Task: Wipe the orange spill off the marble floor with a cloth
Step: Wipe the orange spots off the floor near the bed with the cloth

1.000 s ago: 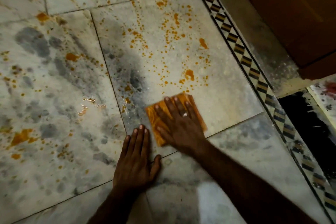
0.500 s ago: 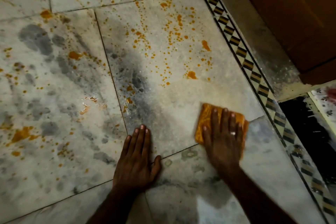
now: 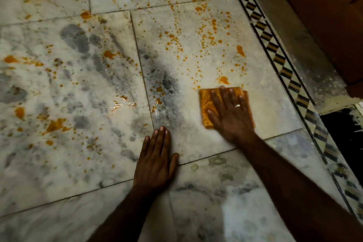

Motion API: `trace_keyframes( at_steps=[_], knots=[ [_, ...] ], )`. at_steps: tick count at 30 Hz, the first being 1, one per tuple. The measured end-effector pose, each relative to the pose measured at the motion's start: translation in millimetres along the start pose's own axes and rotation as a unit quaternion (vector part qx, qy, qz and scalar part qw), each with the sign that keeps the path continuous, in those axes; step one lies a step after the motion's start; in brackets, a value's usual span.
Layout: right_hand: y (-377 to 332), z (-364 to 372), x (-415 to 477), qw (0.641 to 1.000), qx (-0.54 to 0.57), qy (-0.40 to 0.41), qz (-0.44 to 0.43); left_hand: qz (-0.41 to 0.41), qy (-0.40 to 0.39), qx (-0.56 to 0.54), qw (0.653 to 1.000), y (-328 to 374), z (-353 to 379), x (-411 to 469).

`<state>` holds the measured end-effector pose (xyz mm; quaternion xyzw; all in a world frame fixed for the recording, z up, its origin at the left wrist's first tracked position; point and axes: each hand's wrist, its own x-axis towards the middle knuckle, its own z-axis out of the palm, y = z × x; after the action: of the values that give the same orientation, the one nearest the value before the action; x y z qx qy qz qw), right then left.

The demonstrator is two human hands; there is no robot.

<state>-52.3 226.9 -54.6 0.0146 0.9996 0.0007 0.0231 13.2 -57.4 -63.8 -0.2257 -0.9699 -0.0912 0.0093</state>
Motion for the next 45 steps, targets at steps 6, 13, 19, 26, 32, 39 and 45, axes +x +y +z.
trace_keyframes(
  at_steps=[6, 13, 19, 26, 32, 39, 45],
  knots=[
    [-15.6, 2.3, -88.3, 0.996, 0.005, -0.012, 0.084, -0.043, 0.007, 0.021, 0.999, -33.2, -5.9, -16.3],
    [-135.0, -1.5, -117.6, 0.976, 0.040, -0.014, -0.214, -0.109, -0.006, 0.031, 0.994, -59.6, -15.7, -41.9],
    [-132.8, -6.3, 7.8, 0.978, 0.004, -0.050, -0.204, -0.146, -0.014, 0.043, 0.988, -77.5, -22.5, -50.3],
    [-94.6, -11.2, -1.8, 0.997, 0.000, -0.051, -0.060, -0.160, -0.022, 0.034, 0.986, -86.2, -26.0, -53.0],
    [-138.9, -2.9, -100.2, 0.989, -0.003, -0.010, -0.147, -0.145, 0.006, 0.032, 0.989, -87.6, -22.5, -52.3],
    [-215.4, -0.7, -23.8, 0.978, 0.043, 0.003, -0.205, -0.196, 0.049, 0.022, 0.979, -98.1, -20.9, -58.0],
    [-165.9, -6.2, 31.2, 0.996, 0.013, -0.025, -0.085, -0.207, 0.030, 0.035, 0.977, -127.0, -27.8, -67.0]
  ],
)
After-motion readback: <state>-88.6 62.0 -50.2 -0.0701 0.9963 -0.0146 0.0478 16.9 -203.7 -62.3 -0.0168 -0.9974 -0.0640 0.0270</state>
